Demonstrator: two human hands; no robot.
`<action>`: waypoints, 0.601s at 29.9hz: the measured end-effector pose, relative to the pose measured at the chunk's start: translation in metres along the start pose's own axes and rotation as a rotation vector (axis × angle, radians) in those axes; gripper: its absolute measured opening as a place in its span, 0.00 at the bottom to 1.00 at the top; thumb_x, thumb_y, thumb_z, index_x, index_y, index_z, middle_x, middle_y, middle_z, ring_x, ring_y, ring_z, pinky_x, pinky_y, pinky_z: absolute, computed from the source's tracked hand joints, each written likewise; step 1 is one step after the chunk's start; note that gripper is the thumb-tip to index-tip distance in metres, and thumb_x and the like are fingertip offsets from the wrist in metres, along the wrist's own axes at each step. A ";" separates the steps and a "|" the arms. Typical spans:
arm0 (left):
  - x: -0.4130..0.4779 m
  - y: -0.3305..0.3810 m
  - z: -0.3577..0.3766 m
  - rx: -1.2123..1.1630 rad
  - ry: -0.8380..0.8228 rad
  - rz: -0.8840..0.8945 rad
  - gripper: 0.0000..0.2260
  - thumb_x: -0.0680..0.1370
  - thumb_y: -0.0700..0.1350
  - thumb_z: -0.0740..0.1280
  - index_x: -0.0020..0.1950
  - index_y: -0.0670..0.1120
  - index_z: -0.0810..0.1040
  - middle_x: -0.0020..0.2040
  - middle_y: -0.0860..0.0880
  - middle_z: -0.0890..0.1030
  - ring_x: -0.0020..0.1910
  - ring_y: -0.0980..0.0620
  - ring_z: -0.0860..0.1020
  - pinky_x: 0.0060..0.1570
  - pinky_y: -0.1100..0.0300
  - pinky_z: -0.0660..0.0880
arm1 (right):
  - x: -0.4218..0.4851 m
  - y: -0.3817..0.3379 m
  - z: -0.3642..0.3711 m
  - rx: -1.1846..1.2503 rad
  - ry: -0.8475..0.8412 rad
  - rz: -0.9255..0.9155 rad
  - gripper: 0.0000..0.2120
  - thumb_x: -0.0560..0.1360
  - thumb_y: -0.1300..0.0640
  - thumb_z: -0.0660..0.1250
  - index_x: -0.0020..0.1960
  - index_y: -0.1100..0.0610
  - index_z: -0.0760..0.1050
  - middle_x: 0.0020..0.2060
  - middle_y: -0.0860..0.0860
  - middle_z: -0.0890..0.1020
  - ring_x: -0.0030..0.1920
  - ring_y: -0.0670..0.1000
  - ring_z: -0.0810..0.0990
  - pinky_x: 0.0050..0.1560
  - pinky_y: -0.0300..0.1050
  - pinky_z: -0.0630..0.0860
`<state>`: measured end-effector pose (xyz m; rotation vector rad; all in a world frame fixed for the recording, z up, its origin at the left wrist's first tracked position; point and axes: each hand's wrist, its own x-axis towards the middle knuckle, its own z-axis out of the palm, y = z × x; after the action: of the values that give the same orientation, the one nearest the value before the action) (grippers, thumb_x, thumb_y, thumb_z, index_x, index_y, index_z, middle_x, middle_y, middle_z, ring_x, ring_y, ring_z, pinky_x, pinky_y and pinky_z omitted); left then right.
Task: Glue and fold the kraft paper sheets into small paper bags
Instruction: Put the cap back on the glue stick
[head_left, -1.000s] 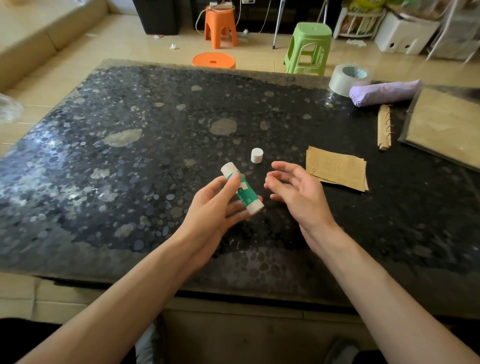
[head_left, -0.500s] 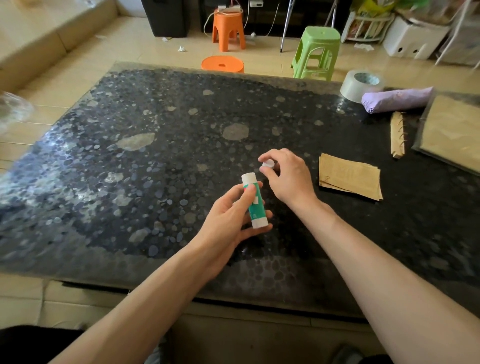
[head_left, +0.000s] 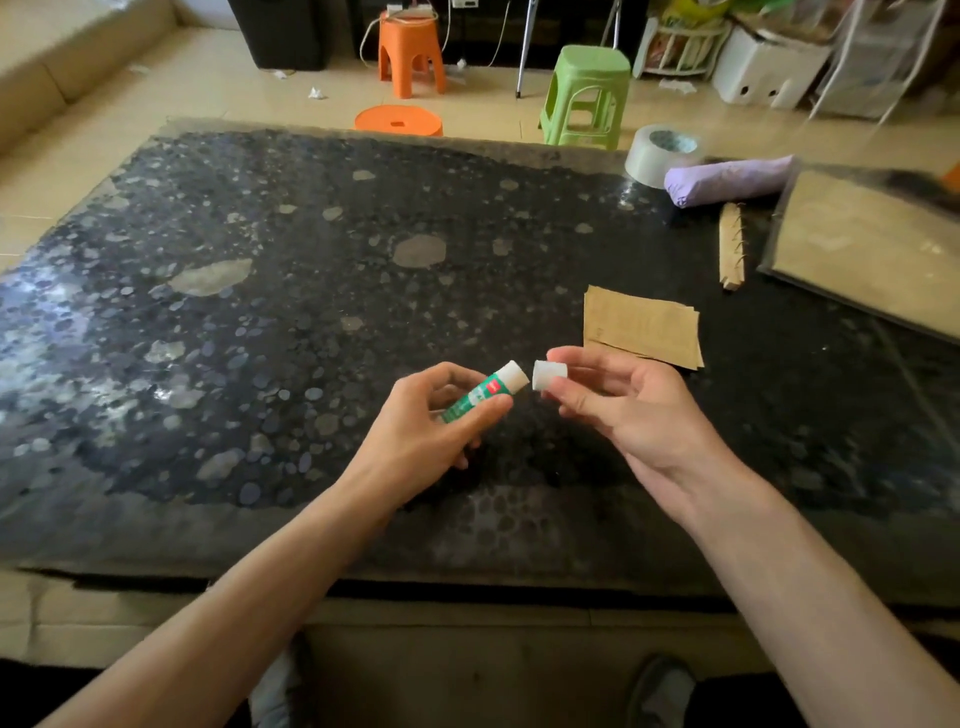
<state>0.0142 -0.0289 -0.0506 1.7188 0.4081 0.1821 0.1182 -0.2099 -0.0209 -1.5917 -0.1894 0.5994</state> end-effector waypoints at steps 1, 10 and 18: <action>0.000 0.000 0.000 0.035 -0.008 0.018 0.08 0.76 0.50 0.75 0.53 0.50 0.83 0.39 0.48 0.84 0.33 0.56 0.78 0.32 0.61 0.77 | -0.003 0.001 -0.001 -0.030 0.008 -0.026 0.13 0.74 0.62 0.78 0.56 0.51 0.86 0.51 0.46 0.88 0.54 0.45 0.86 0.56 0.45 0.82; 0.000 -0.002 -0.010 0.252 -0.067 0.136 0.10 0.73 0.56 0.76 0.53 0.59 0.83 0.40 0.52 0.84 0.32 0.56 0.76 0.33 0.60 0.73 | -0.009 0.011 -0.005 -0.211 -0.078 -0.176 0.17 0.74 0.66 0.77 0.57 0.50 0.85 0.52 0.45 0.88 0.54 0.45 0.87 0.56 0.41 0.83; 0.000 0.002 -0.017 0.367 -0.109 0.240 0.09 0.74 0.53 0.76 0.53 0.57 0.83 0.43 0.57 0.85 0.36 0.59 0.79 0.37 0.67 0.71 | -0.009 0.007 -0.006 -0.342 -0.153 -0.277 0.15 0.73 0.65 0.78 0.57 0.53 0.86 0.48 0.44 0.88 0.50 0.42 0.87 0.52 0.33 0.80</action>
<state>0.0088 -0.0137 -0.0455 2.1294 0.1585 0.1948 0.1117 -0.2200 -0.0249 -1.8064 -0.6448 0.4881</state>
